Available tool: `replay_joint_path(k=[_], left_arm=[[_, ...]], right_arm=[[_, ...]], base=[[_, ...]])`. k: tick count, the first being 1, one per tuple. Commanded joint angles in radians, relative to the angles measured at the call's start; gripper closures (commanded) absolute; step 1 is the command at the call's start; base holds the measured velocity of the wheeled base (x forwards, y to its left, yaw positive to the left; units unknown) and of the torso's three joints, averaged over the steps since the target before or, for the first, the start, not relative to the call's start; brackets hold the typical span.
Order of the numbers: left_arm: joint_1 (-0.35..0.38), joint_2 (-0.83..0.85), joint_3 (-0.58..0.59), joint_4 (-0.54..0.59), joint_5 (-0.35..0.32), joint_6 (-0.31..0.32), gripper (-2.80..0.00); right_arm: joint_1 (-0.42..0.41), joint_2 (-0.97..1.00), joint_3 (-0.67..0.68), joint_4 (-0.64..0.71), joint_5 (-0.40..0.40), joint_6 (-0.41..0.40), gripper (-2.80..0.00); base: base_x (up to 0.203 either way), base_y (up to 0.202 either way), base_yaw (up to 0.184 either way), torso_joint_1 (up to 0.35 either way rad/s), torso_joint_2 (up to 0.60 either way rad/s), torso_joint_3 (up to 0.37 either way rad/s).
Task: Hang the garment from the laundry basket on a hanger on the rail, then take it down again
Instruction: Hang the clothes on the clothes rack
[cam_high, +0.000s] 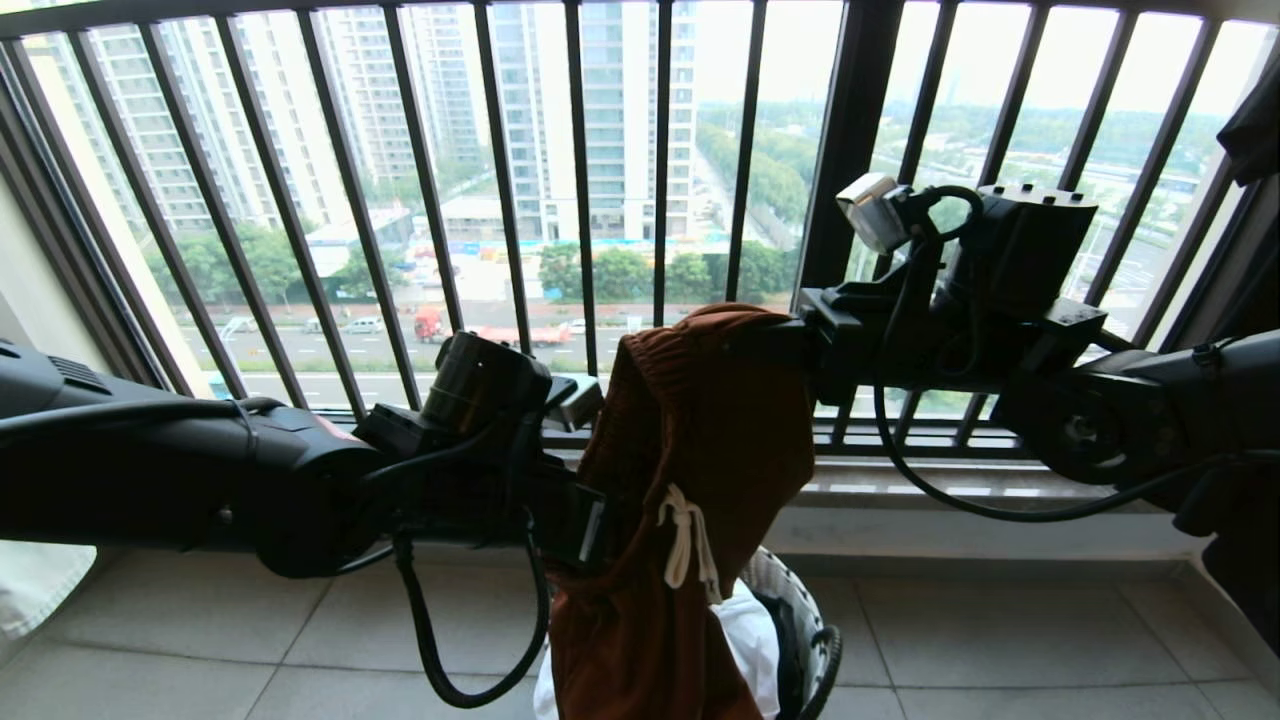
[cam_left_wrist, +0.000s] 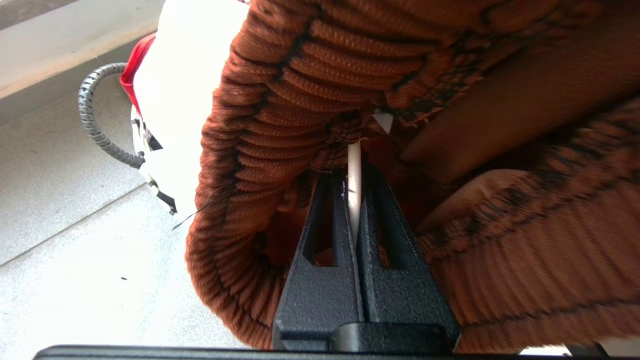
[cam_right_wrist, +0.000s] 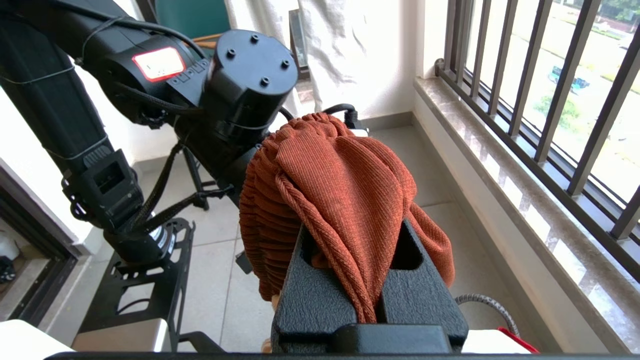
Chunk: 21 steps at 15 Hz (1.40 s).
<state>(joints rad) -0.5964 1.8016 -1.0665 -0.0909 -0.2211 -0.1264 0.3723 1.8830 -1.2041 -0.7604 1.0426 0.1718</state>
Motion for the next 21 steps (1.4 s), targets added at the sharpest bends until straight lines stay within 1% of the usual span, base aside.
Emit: replay_joint_path(k=[1,2,4,7,10,13,17,21], left_arm=[[0.001,-0.049,0.008,0.001,0.0,-0.008,0.0],[0.001,-0.064,0.008,0.003,0.001,-0.021,0.0],[0.001,-0.1,0.01,0.009,0.003,-0.024,0.0],[0.0,-0.147,0.007,0.08,0.002,-0.022,0.0],[0.0,-0.188,0.014,0.098,0.002,-0.022,0.0],[-0.015,-0.215,0.03,0.164,-0.001,-0.021,0.0],[-0.02,-0.239,0.04,0.158,0.003,-0.019,0.0],[-0.013,-0.269,-0.01,0.168,0.005,-0.016,0.0]], right_arm=[[0.0,0.011,-0.002,-0.005,0.005,0.0,0.0],[0.0,0.018,-0.008,-0.005,0.005,0.0,0.0],[0.0,0.03,-0.021,-0.003,0.002,0.002,0.0],[0.0,0.044,-0.031,-0.003,-0.018,0.002,0.0],[-0.001,0.058,-0.048,-0.002,-0.029,0.002,0.0],[-0.013,0.067,-0.071,-0.007,-0.036,0.045,0.0],[-0.016,0.08,-0.077,-0.007,-0.038,0.046,0.0],[-0.015,0.099,-0.08,-0.005,-0.038,0.046,0.0]], base=[[0.0,0.0,0.0,0.0,0.0,0.0],[0.0,0.0,0.0,0.0,0.0,0.0],[0.0,0.0,0.0,0.0,0.0,0.0],[0.0,0.0,0.0,0.0,0.0,0.0],[0.0,0.0,0.0,0.0,0.0,0.0],[0.0,0.0,0.0,0.0,0.0,0.0],[0.0,0.0,0.0,0.0,0.0,0.0],[0.0,0.0,0.0,0.0,0.0,0.0]])
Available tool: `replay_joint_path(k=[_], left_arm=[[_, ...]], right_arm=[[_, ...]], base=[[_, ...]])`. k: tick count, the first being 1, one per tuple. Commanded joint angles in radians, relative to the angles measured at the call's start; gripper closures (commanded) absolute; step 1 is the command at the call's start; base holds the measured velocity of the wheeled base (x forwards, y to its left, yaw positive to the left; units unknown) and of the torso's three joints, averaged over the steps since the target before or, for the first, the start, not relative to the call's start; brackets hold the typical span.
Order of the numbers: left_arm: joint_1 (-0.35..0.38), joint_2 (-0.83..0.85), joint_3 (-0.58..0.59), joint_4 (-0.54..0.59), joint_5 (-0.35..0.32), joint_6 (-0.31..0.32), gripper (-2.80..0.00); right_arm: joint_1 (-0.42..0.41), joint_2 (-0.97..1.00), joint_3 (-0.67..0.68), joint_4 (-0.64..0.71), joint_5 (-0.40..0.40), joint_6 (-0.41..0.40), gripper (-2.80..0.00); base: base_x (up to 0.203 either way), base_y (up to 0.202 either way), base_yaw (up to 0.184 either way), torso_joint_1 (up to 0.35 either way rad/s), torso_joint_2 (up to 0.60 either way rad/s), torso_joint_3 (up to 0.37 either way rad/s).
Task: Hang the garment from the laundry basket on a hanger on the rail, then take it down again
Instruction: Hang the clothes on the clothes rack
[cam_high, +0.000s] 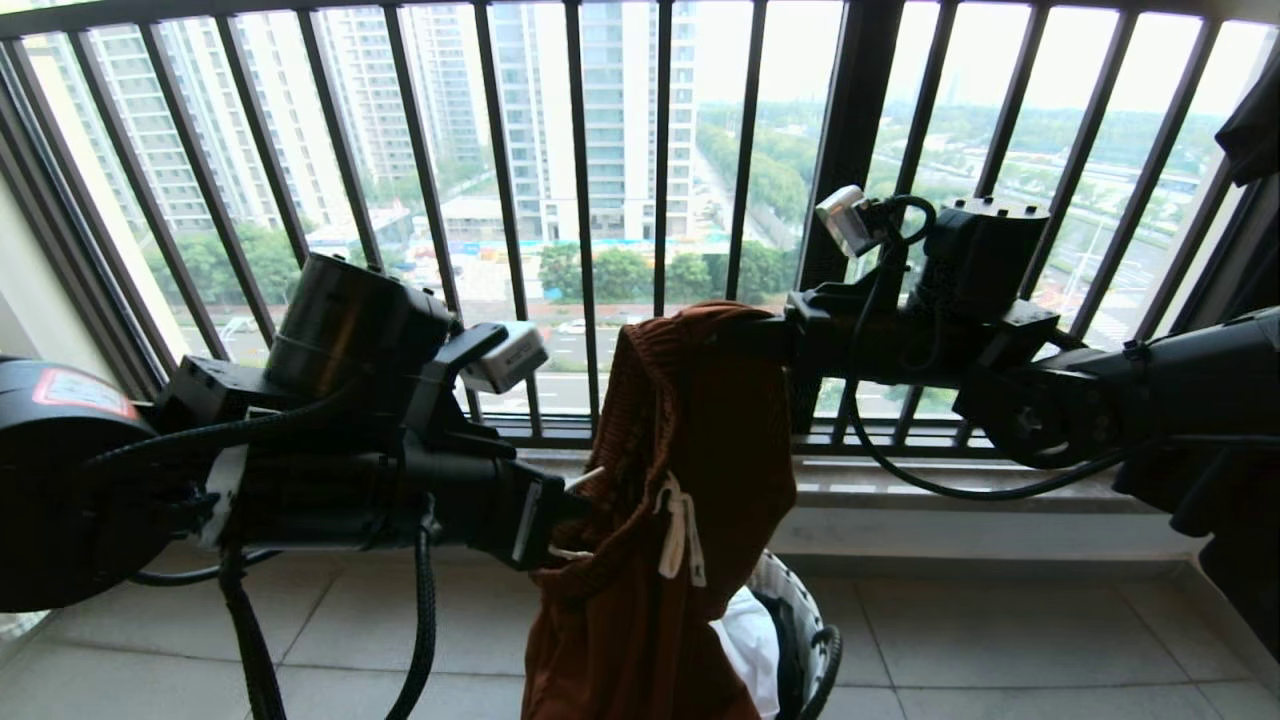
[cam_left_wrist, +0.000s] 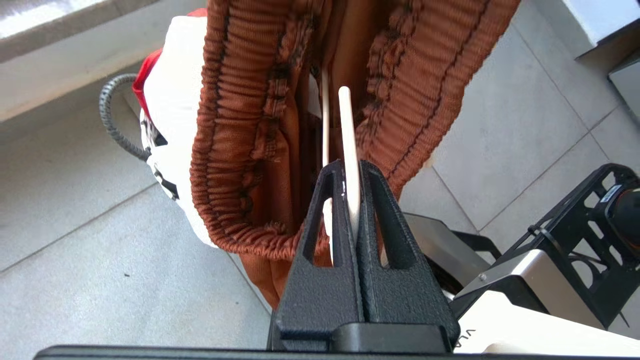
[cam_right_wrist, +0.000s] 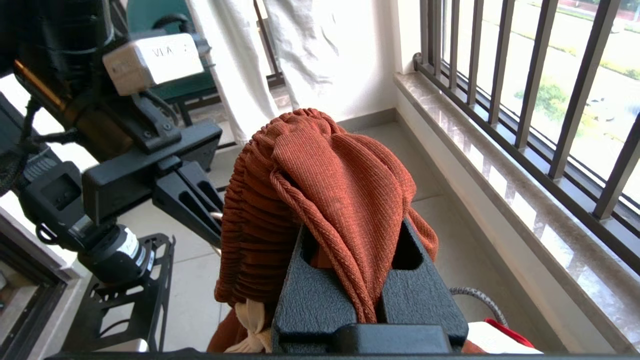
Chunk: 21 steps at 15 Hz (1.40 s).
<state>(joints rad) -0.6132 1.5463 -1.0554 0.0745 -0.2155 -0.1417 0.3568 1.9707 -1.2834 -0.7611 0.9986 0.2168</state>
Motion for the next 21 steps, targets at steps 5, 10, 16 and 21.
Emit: replay_joint_path(k=[5,10,16,21], left_arm=[[0.02,-0.019,-0.065,0.038,0.022,0.017,0.0],[0.102,-0.012,-0.141,0.149,0.048,0.069,0.0],[0.094,-0.081,-0.136,0.164,0.048,0.071,0.0],[0.056,-0.12,-0.141,0.215,0.051,0.073,0.0]], right_arm=[[-0.002,0.03,-0.01,-0.004,0.006,-0.001,0.0],[-0.004,0.025,-0.008,-0.003,0.006,-0.001,0.0],[-0.021,0.031,-0.022,-0.004,0.006,-0.001,0.0],[-0.021,0.027,-0.019,-0.006,0.006,-0.001,0.0]], base=[[0.0,0.0,0.0,0.0,0.0,0.0],[0.0,0.0,0.0,0.0,0.0,0.0],[0.0,0.0,0.0,0.0,0.0,0.0],[0.0,0.0,0.0,0.0,0.0,0.0]])
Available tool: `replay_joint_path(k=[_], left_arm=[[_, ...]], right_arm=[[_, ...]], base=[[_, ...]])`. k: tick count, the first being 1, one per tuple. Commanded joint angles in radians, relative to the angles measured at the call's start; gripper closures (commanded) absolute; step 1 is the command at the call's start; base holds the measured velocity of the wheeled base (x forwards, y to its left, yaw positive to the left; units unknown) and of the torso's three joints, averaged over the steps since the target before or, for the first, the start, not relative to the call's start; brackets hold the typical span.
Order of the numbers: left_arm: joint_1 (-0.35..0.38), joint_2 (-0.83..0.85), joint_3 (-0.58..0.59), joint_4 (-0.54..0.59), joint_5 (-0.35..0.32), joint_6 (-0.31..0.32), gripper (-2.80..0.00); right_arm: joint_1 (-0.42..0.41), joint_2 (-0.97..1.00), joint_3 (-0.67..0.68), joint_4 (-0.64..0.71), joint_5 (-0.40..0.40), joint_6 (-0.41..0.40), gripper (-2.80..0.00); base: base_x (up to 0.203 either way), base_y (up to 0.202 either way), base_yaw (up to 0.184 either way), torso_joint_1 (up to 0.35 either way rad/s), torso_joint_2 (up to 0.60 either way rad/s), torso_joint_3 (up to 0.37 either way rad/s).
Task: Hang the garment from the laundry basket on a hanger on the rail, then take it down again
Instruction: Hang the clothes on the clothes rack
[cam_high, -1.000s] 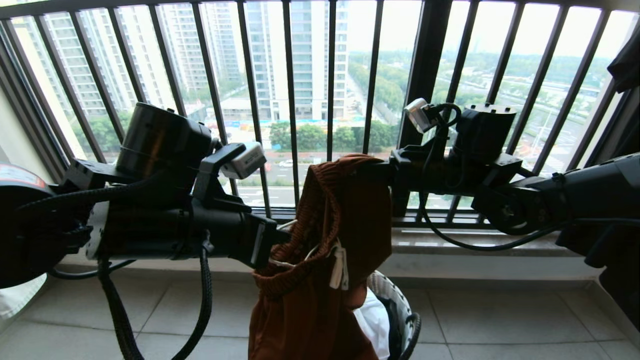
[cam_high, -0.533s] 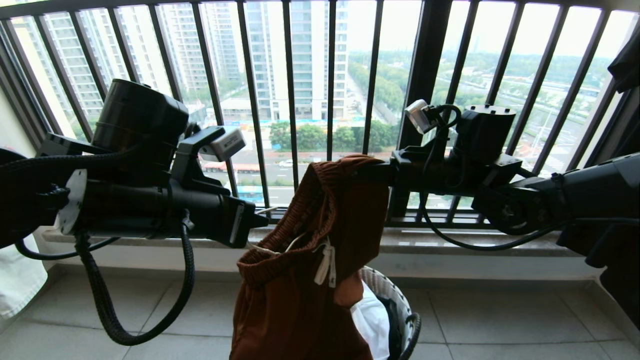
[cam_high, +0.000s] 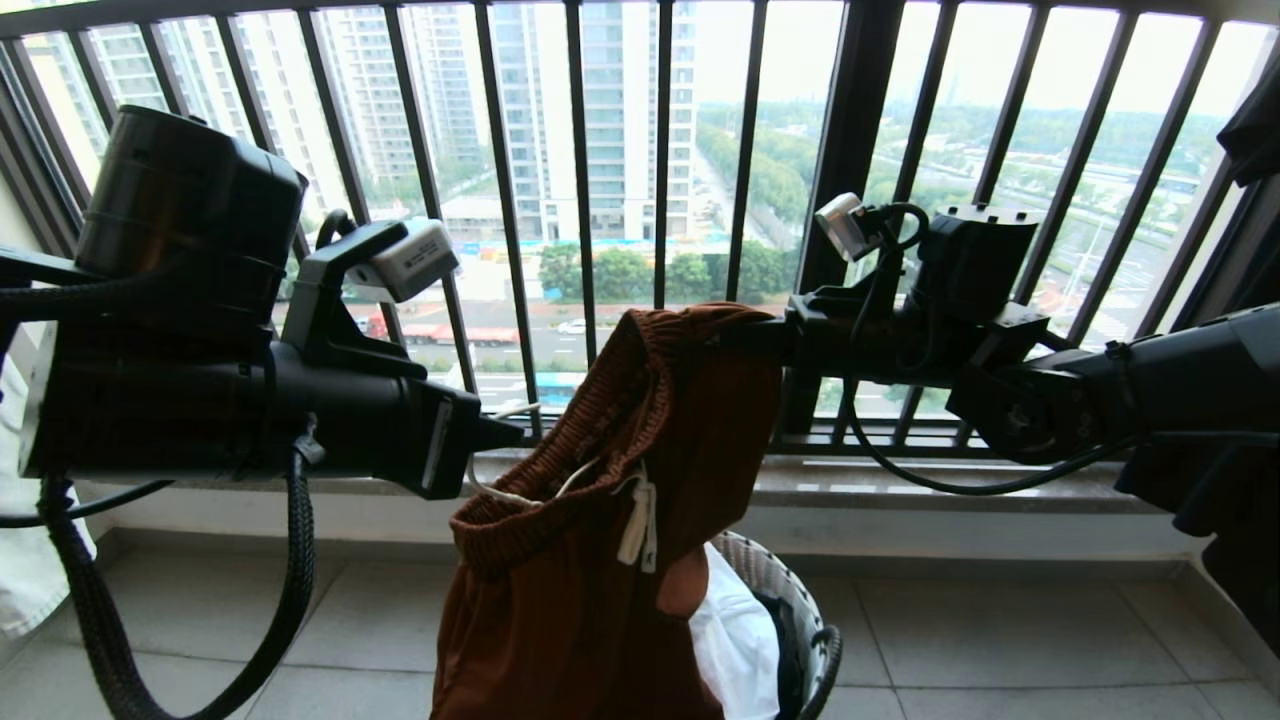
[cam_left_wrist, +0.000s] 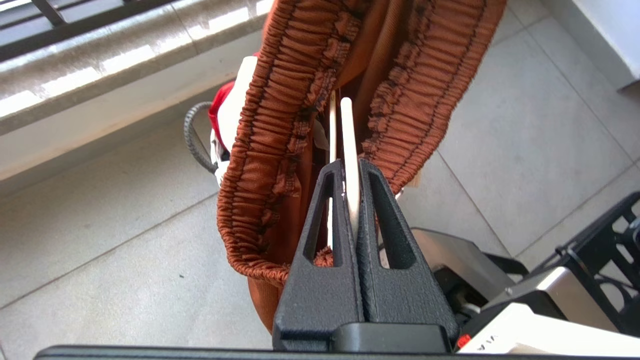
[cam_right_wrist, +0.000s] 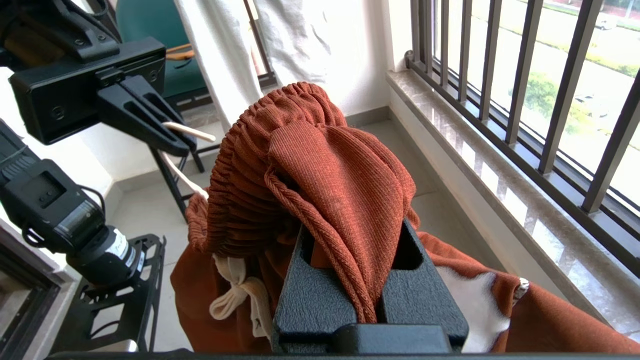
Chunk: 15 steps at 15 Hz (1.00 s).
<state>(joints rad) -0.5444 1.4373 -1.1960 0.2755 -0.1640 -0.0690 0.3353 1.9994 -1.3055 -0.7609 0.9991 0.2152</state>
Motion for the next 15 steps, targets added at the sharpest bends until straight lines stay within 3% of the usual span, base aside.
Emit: replay_joint_path(k=[1,3,4,15], left_arm=[[-0.012,-0.009,-0.002,0.014,0.001,0.0,0.0],[-0.012,0.002,-0.005,0.013,0.005,0.001,0.0],[-0.011,0.008,-0.019,0.014,0.015,0.001,0.0],[-0.004,0.045,-0.058,0.011,0.049,0.015,0.0]], right_arm=[[0.001,-0.004,0.007,-0.006,0.006,0.001,0.0],[0.002,-0.005,0.008,-0.008,0.006,0.0,0.0],[0.002,-0.004,0.006,-0.005,0.006,0.0,-2.8],[0.01,0.035,-0.024,0.035,0.004,-0.002,-2.8]], base=[[0.0,0.0,0.0,0.0,0.0,0.0],[0.0,0.0,0.0,0.0,0.0,0.0],[0.0,0.0,0.0,0.0,0.0,0.0],[0.0,0.0,0.0,0.0,0.0,0.0]])
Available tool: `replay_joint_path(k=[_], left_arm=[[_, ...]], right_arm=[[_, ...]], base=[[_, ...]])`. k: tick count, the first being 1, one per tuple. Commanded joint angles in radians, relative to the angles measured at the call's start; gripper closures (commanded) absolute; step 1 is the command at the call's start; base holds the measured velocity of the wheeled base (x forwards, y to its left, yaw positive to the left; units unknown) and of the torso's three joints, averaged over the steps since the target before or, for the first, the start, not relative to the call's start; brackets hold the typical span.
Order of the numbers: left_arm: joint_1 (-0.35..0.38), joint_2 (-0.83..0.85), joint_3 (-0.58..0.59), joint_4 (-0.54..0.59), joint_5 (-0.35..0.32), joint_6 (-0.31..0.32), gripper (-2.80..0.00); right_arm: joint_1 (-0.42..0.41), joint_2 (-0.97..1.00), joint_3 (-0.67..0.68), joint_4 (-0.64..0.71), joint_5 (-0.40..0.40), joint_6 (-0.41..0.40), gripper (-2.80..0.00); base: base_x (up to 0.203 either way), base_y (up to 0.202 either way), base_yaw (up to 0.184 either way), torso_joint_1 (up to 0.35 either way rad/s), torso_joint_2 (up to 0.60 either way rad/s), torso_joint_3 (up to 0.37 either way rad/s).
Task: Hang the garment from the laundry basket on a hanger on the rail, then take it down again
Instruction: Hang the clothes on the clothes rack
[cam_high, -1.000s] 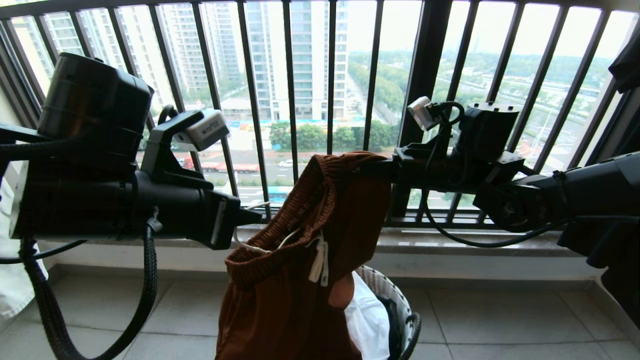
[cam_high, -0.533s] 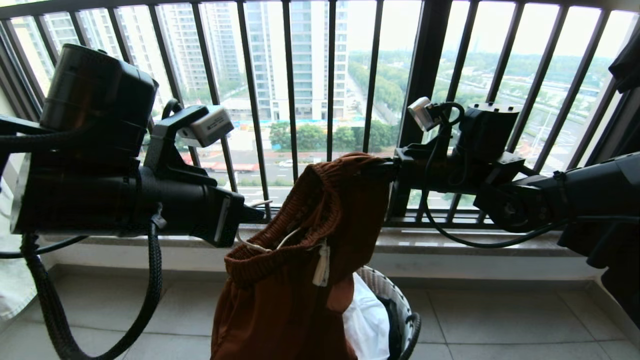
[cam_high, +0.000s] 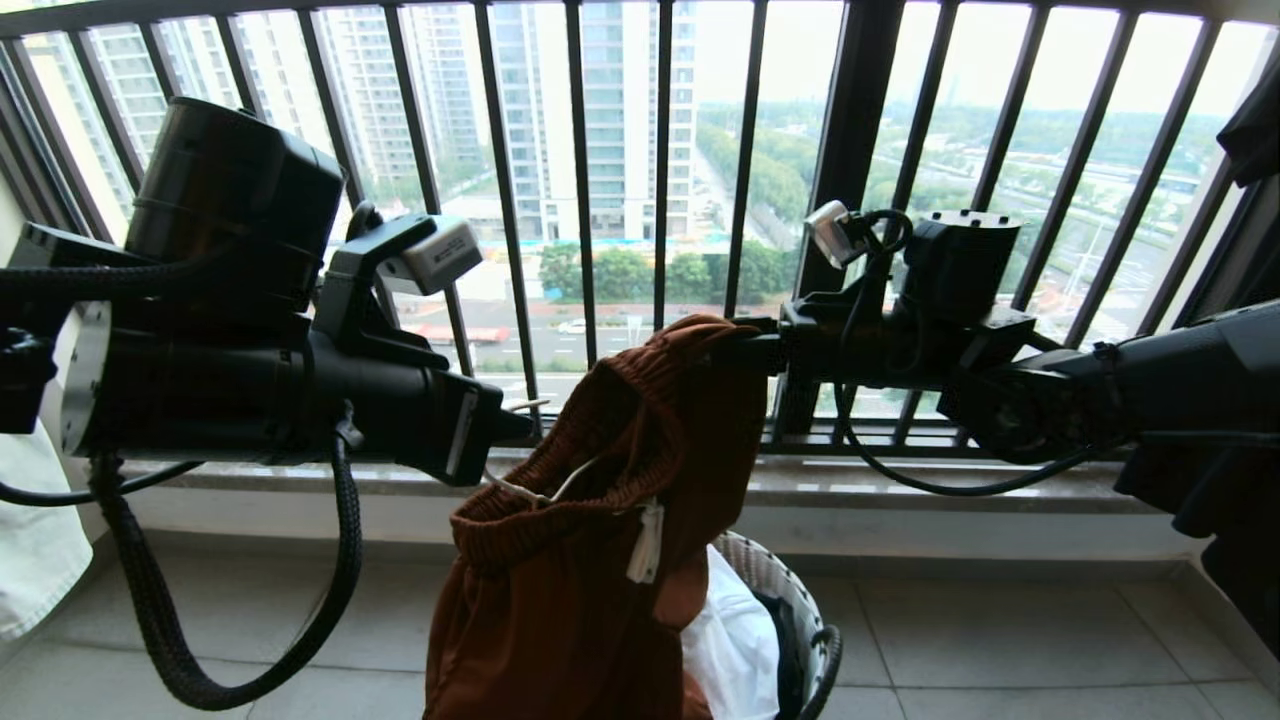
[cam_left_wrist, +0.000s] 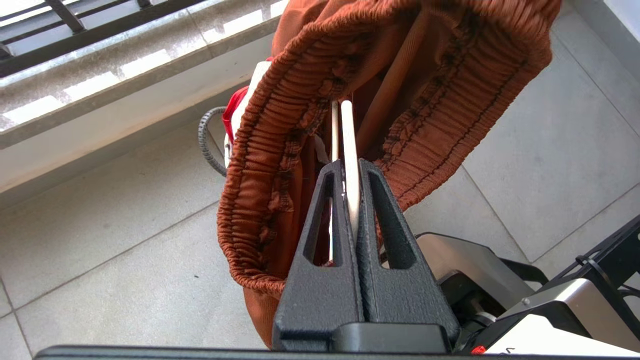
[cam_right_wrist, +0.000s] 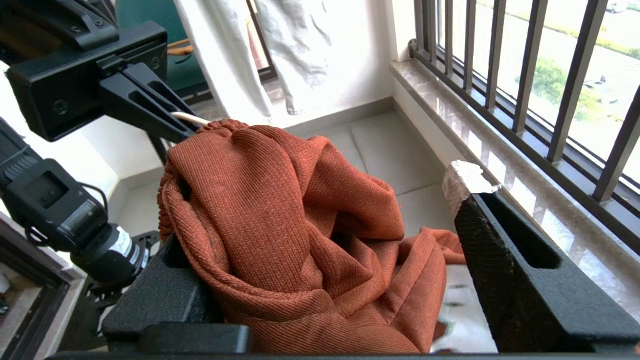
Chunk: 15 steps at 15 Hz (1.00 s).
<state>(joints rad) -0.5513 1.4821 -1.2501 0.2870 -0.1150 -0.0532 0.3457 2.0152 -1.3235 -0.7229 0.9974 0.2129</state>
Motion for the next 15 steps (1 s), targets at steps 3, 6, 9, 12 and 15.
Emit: replay_joint_path(k=[3,6,9,12,15], left_arm=[[0.022,-0.014,-0.055,0.004,0.0,0.0,0.0],[0.022,-0.022,-0.072,0.006,0.0,0.0,0.0],[0.019,-0.03,-0.071,0.055,-0.005,0.0,0.0],[0.017,-0.033,-0.049,0.089,-0.006,0.0,0.0],[0.014,-0.043,-0.037,0.093,-0.005,0.0,0.0]], right_arm=[[0.0,0.063,-0.048,0.058,0.004,-0.004,-2.8],[-0.007,0.088,-0.123,0.168,0.001,-0.006,-2.8],[-0.025,0.122,-0.224,0.258,-0.058,-0.004,-2.8],[-0.041,0.135,-0.267,0.281,-0.098,0.025,-2.8],[-0.058,0.118,-0.274,0.279,-0.114,0.03,-2.8]], base=[[0.0,0.0,0.0,0.0,0.0,0.0],[0.0,0.0,0.0,0.0,0.0,0.0],[0.0,0.0,0.0,0.0,0.0,0.0],[0.0,0.0,0.0,0.0,0.0,0.0],[0.0,0.0,0.0,0.0,0.0,0.0]])
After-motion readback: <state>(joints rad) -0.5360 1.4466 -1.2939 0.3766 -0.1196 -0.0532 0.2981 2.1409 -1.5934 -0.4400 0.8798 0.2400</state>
